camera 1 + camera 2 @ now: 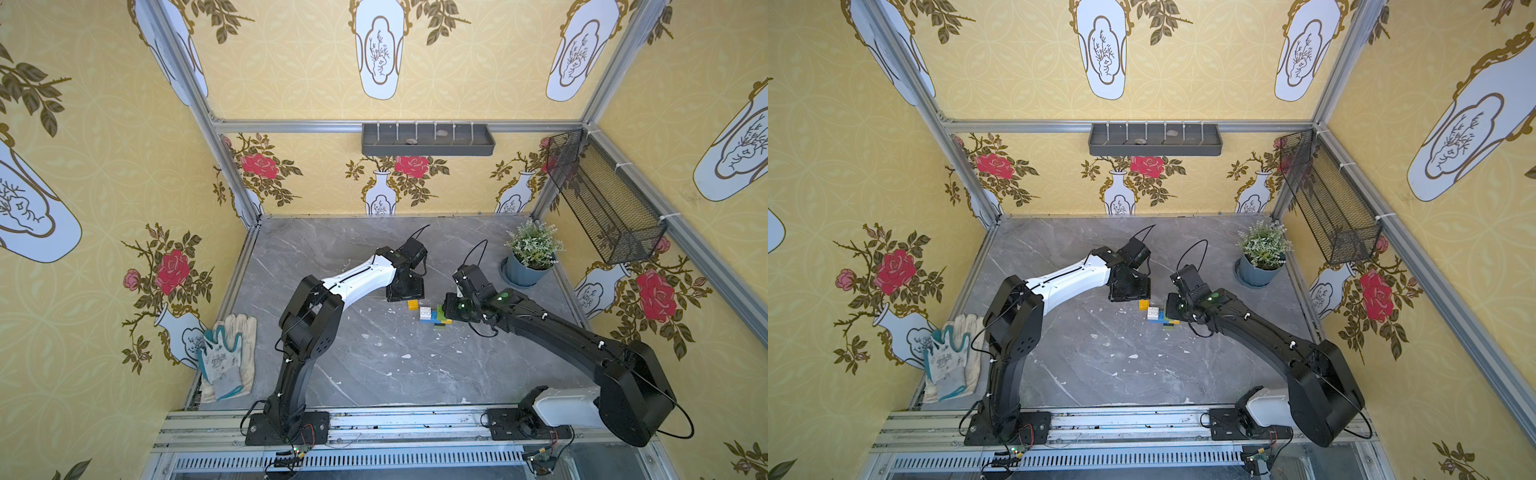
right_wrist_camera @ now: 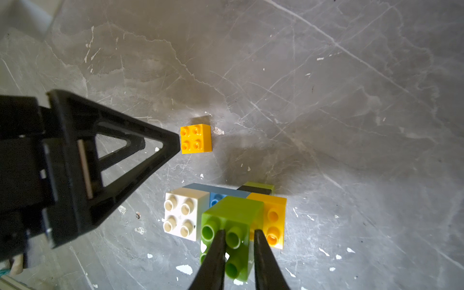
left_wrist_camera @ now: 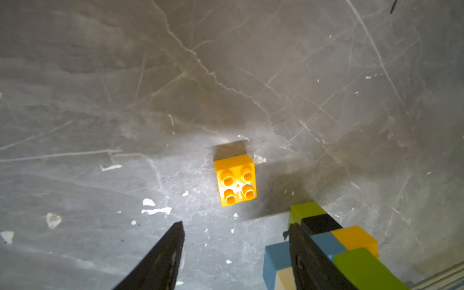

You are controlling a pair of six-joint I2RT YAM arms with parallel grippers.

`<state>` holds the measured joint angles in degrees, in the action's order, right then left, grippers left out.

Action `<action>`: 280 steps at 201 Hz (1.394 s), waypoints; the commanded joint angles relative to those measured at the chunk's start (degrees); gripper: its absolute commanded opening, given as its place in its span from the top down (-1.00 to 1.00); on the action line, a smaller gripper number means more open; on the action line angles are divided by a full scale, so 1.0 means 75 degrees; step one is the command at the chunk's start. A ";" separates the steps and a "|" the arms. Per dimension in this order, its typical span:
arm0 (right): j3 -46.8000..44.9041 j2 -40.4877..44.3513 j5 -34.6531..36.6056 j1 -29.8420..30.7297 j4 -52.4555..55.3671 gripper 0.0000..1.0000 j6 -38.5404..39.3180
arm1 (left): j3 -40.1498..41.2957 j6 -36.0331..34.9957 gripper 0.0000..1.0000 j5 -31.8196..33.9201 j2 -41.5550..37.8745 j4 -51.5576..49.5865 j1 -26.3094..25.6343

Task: Assemble the number 4 with lego
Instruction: Adjust the lego brick at the center of the board.

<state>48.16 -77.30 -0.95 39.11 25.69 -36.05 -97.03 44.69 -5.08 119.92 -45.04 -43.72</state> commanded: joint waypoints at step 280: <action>-0.0198 -0.0143 0.0144 -0.0008 0.1985 0.56 0.0150 | -0.0637 0.0253 0.30 0.0557 0.1087 -0.0659 -0.0111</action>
<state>48.10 -77.19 -1.17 39.09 25.61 -35.97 -101.45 47.57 -2.76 127.72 -47.86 -44.64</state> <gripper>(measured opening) 0.221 0.354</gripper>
